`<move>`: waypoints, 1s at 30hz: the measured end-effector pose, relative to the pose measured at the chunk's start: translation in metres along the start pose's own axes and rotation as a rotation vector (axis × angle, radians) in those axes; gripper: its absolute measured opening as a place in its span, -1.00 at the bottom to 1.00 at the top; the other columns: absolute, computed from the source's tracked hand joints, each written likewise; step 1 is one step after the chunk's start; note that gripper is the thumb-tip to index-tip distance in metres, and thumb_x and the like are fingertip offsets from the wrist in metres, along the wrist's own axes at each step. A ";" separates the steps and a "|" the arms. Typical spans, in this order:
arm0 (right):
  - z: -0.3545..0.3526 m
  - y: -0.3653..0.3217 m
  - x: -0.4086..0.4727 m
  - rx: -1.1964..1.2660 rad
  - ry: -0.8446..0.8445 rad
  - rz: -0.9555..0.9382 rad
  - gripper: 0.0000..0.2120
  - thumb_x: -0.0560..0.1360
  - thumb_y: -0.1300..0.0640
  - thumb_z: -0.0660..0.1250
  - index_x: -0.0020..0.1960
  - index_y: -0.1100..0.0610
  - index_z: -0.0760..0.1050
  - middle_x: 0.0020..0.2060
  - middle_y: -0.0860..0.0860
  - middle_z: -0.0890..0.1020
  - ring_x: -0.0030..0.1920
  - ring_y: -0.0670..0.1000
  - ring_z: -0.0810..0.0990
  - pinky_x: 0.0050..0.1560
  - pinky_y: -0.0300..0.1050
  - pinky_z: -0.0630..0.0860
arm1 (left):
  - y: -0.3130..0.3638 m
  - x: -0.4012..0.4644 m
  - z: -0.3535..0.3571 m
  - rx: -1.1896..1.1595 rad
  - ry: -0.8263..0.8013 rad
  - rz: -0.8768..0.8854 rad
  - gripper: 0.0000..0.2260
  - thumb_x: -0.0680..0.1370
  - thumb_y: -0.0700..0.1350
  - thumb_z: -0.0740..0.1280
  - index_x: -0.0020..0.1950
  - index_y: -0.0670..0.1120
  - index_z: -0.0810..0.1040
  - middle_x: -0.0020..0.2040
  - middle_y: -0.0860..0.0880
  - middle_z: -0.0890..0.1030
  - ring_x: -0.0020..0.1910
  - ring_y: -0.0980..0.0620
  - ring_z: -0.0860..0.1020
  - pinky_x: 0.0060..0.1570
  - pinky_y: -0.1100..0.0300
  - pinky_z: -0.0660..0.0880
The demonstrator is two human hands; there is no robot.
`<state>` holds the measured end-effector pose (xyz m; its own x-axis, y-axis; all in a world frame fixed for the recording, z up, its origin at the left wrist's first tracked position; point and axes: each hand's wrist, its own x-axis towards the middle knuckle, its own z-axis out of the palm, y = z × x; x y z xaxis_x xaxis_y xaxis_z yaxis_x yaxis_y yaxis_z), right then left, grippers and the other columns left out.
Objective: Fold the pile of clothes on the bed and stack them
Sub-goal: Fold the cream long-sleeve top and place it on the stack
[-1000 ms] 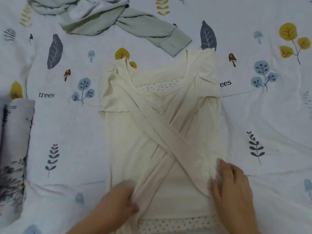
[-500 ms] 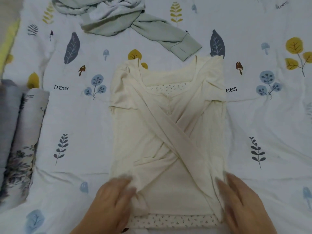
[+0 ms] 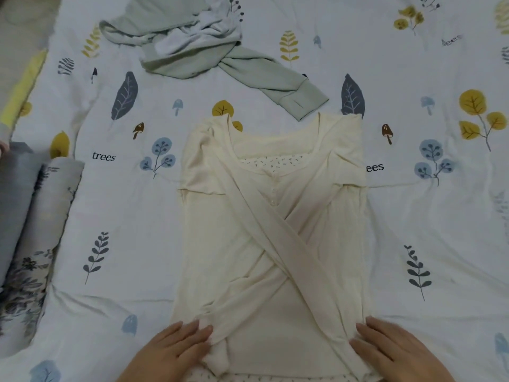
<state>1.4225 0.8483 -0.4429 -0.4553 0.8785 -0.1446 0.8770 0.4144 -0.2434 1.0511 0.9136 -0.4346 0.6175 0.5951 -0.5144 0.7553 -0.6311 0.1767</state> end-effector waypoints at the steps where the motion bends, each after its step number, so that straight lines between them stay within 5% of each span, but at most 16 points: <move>1: -0.005 0.000 0.005 0.014 0.014 0.011 -0.33 0.66 -0.02 -0.19 -0.17 0.00 0.69 0.23 -0.11 0.55 0.50 -0.17 -0.11 0.38 -0.34 0.03 | -0.007 0.001 -0.010 -0.063 -0.060 -0.010 -0.43 0.68 -0.07 -0.19 -0.09 0.28 0.58 -0.06 0.34 0.62 -0.04 0.31 0.60 0.35 0.42 0.06; 3: -0.016 0.002 0.013 0.090 0.038 0.035 -0.32 0.66 -0.05 -0.15 -0.30 -0.01 0.69 0.46 -0.29 0.15 0.46 -0.29 -0.06 0.31 -0.45 0.09 | -0.019 0.000 -0.019 -0.238 0.015 0.027 -0.38 0.67 -0.08 0.04 -0.38 0.60 0.40 -0.20 0.65 0.41 0.01 0.52 0.45 0.17 0.59 0.21; 5: -0.031 0.006 0.019 0.243 0.096 0.078 -0.65 0.58 0.11 0.22 -0.26 -0.02 0.69 0.33 -0.40 0.32 0.36 -0.44 0.12 0.22 -0.48 0.21 | -0.022 -0.001 -0.034 -0.443 -0.007 0.052 -0.49 0.57 -0.01 0.16 -0.27 0.70 0.31 -0.09 0.63 0.42 -0.03 0.51 0.47 -0.02 0.54 0.37; 6: -0.040 0.010 0.024 0.394 0.083 0.152 -0.78 0.42 0.27 0.42 -0.22 -0.05 0.69 0.16 -0.36 0.52 0.25 -0.49 0.28 0.16 -0.52 0.29 | -0.023 0.001 -0.049 -0.648 -0.016 -0.025 -0.66 0.50 0.05 0.16 -0.14 0.57 0.48 -0.10 0.44 0.58 -0.08 0.42 0.55 -0.05 0.44 0.46; 7: -0.052 0.016 0.029 0.586 0.018 0.257 -0.63 0.32 0.38 0.44 -0.20 -0.10 0.70 -0.06 -0.31 0.65 0.07 -0.49 0.45 0.04 -0.56 0.37 | -0.028 0.005 -0.063 -0.835 -0.005 -0.083 -0.74 0.45 0.06 0.17 -0.06 0.33 0.62 -0.14 0.24 0.67 -0.10 0.29 0.62 -0.01 0.29 0.52; 9: -0.071 0.030 0.041 0.875 -0.134 0.404 -0.51 0.38 0.50 0.32 -0.29 -0.11 0.68 -0.42 -0.21 0.61 -0.34 -0.31 0.53 -0.29 -0.48 0.35 | -0.043 0.015 -0.089 -1.018 0.003 -0.129 -0.79 0.45 -0.09 0.27 -0.09 -0.05 0.70 -0.21 -0.02 0.70 -0.15 0.02 0.67 -0.09 0.18 0.54; 12: -0.097 0.059 0.072 1.044 -0.145 0.502 -0.68 0.41 0.56 0.23 -0.25 0.23 0.63 -0.48 0.07 0.52 -0.40 -0.09 0.42 -0.41 -0.27 0.25 | -0.067 0.043 -0.125 -1.226 0.071 -0.192 -0.85 0.34 -0.40 0.33 -0.37 -0.23 0.63 -0.46 -0.11 0.52 -0.48 0.11 0.47 -0.48 0.37 0.32; 14: -0.113 0.079 0.097 1.125 -0.136 0.551 -0.80 0.37 0.51 0.23 -0.24 0.32 0.59 -0.48 0.19 0.50 -0.41 -0.03 0.41 -0.40 -0.28 0.28 | -0.077 0.068 -0.157 -1.331 0.106 -0.216 -0.91 0.21 -0.36 0.38 -0.46 -0.21 0.59 -0.52 -0.10 0.50 -0.56 0.11 0.45 -0.53 0.43 0.32; 16: -0.126 0.099 0.125 1.162 -0.137 0.581 -0.85 0.35 0.44 0.23 -0.32 0.34 0.55 -0.47 0.29 0.50 -0.42 0.01 0.45 -0.36 -0.28 0.35 | -0.092 0.096 -0.185 -1.381 0.130 -0.249 -0.95 0.16 -0.32 0.37 -0.46 -0.20 0.60 -0.50 -0.13 0.54 -0.57 0.06 0.50 -0.53 0.42 0.38; 21: -0.140 0.147 0.207 1.238 -0.032 0.741 -0.51 0.39 0.47 0.11 -0.63 0.12 0.40 -0.63 0.00 0.38 -0.61 -0.09 0.34 -0.57 -0.34 0.23 | -0.130 0.170 -0.226 -1.367 0.222 -0.361 -0.84 0.23 -0.25 0.26 -0.55 -0.09 0.53 -0.54 0.01 0.51 -0.58 0.12 0.48 -0.56 0.45 0.33; 24: -0.133 0.161 0.245 1.273 0.007 0.849 -0.49 0.42 0.38 0.12 -0.68 0.11 0.34 -0.68 0.03 0.33 -0.61 -0.04 0.31 -0.60 -0.35 0.25 | -0.153 0.213 -0.222 -1.383 0.287 -0.536 -0.82 0.43 -0.29 0.25 -0.36 -0.10 0.46 -0.35 -0.08 0.51 -0.40 0.02 0.50 -0.37 0.30 0.39; 27: -0.113 0.163 0.263 1.359 0.068 0.961 -0.62 0.52 0.08 0.23 -0.46 0.14 0.42 -0.52 0.04 0.41 -0.46 0.02 0.36 -0.47 -0.28 0.35 | -0.163 0.240 -0.198 -1.346 0.346 -0.737 -0.91 0.52 -0.09 0.30 -0.12 -0.10 0.51 -0.10 -0.11 0.54 -0.17 -0.07 0.52 -0.06 0.14 0.46; 30: -0.086 0.159 0.266 1.271 0.117 0.993 -0.70 0.48 -0.11 0.34 0.06 0.09 0.46 -0.20 0.00 0.49 -0.26 -0.02 0.49 -0.18 -0.10 0.44 | -0.164 0.246 -0.168 -1.262 0.410 -0.757 -0.59 0.43 0.20 0.37 0.14 -0.02 0.46 0.06 -0.03 0.55 0.00 -0.03 0.53 0.01 0.08 0.49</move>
<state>1.4543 1.1685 -0.4374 0.2507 0.7029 -0.6657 0.0882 -0.7014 -0.7073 1.1161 1.2466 -0.4487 -0.1313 0.7993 -0.5865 0.4680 0.5715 0.6741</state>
